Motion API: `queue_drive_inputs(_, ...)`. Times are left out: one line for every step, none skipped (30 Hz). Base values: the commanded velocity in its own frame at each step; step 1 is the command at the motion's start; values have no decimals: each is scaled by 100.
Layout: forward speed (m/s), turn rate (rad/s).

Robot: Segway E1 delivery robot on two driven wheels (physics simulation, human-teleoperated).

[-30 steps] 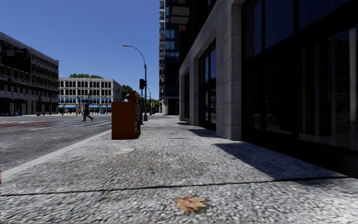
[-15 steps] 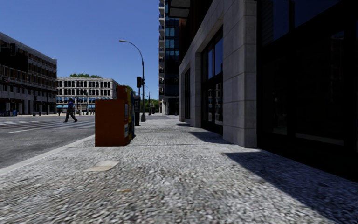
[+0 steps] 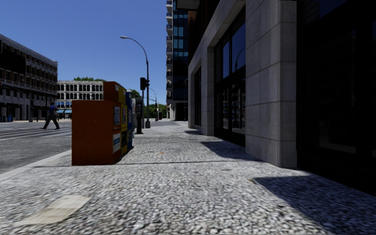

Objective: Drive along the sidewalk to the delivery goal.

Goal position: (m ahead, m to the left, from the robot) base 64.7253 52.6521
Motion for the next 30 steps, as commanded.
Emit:
queue_drive_inputs(200, -13)
queue_drive_inputs(200, -13)
queue_drive_inputs(200, -16)
queue_drive_inputs(200, -17)
queue_drive_inputs(200, -17)
queue_drive_inputs(200, -17)
queue_drive_inputs(200, -17)
queue_drive_inputs(200, -17)
queue_drive_inputs(200, -17)
queue_drive_inputs(200, -17)
queue_drive_inputs(200, -17)
queue_drive_inputs(200, -18)
queue_drive_inputs(200, -18)
queue_drive_inputs(200, -18)
queue_drive_inputs(200, -18)
queue_drive_inputs(200, -23)
queue_drive_inputs(200, -30)
queue_drive_inputs(200, -30)
queue_drive_inputs(200, -33)
queue_drive_inputs(200, -37)
queue_drive_inputs(200, -37)
queue_drive_inputs(200, -39)
queue_drive_inputs(200, -39)
queue_drive_inputs(200, -40)
queue_drive_inputs(200, -40)
queue_drive_inputs(200, -41)
queue_drive_inputs(200, -42)
queue_drive_inputs(200, -42)
queue_drive_inputs(200, -42)
queue_drive_inputs(200, -42)
